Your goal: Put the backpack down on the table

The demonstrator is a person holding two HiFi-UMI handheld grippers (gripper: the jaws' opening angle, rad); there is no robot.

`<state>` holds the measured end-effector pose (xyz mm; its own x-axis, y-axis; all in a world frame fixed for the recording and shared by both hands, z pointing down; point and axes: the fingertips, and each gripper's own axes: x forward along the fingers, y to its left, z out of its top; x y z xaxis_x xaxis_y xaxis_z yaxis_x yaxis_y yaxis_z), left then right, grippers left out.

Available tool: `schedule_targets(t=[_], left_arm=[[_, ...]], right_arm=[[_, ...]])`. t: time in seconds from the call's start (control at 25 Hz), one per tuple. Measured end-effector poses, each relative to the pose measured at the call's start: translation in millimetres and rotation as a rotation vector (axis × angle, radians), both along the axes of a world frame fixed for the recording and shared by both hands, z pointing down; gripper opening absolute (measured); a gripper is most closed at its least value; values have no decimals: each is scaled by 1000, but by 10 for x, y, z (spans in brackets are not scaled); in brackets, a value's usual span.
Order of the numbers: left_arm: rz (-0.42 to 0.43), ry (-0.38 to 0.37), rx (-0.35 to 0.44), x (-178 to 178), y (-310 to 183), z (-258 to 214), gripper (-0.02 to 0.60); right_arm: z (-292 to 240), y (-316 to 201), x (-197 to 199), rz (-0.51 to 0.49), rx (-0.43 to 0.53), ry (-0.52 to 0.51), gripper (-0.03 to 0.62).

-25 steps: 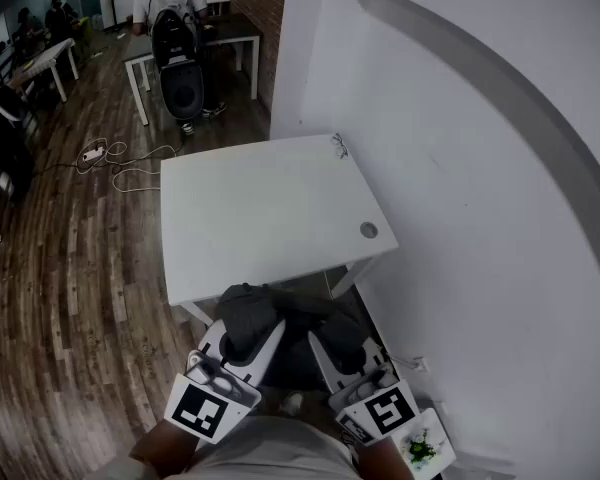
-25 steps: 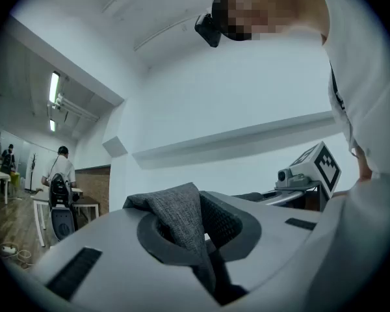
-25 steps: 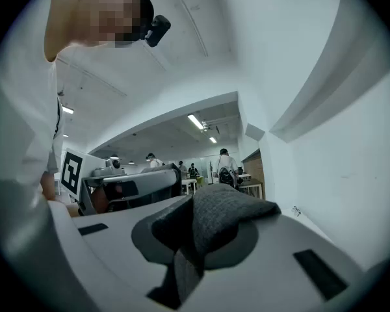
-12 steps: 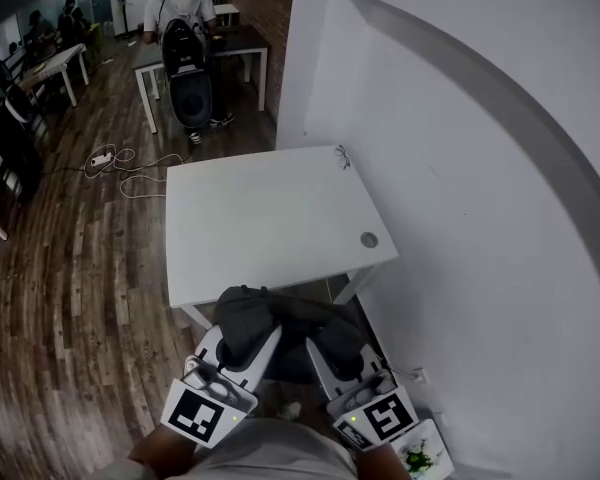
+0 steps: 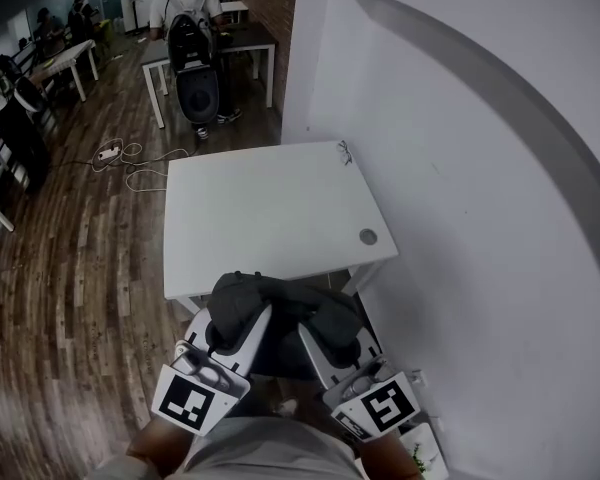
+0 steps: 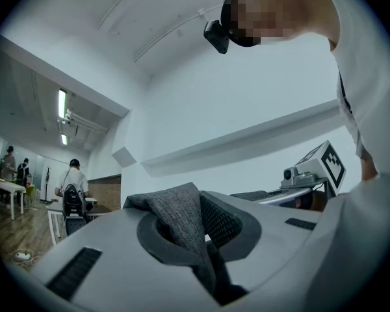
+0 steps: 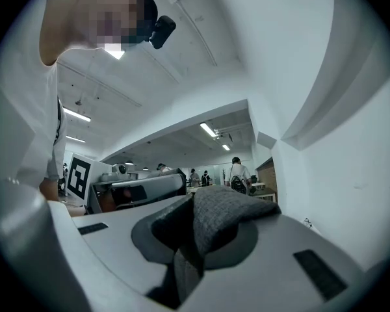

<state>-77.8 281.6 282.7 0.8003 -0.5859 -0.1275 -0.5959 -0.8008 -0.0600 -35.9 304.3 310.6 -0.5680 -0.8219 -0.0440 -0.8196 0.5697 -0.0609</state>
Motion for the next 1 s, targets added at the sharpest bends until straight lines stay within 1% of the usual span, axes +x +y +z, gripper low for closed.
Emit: schedule_targets(t=[0.16,0.28,0.48,0.64,1.0], left_arm=[[5,0,-5,94,-209,0,41],[25,1,-25,127,-400,13,41],[61,-14,-48,171,-754,13,41],[85,-35,-51,220,-983,-39,41],[117,-36,-40,336,-1433,-95,41]], right_arm=[[-10,-169,76,-7,-5,-6,63],[-25,-349,103,-1,4,-19,63],[-3,-732,158,13,-17,-21,63],[-73,-999,219,39,-19,-33,63],[-160,-1469,356,60,1,-30,63]])
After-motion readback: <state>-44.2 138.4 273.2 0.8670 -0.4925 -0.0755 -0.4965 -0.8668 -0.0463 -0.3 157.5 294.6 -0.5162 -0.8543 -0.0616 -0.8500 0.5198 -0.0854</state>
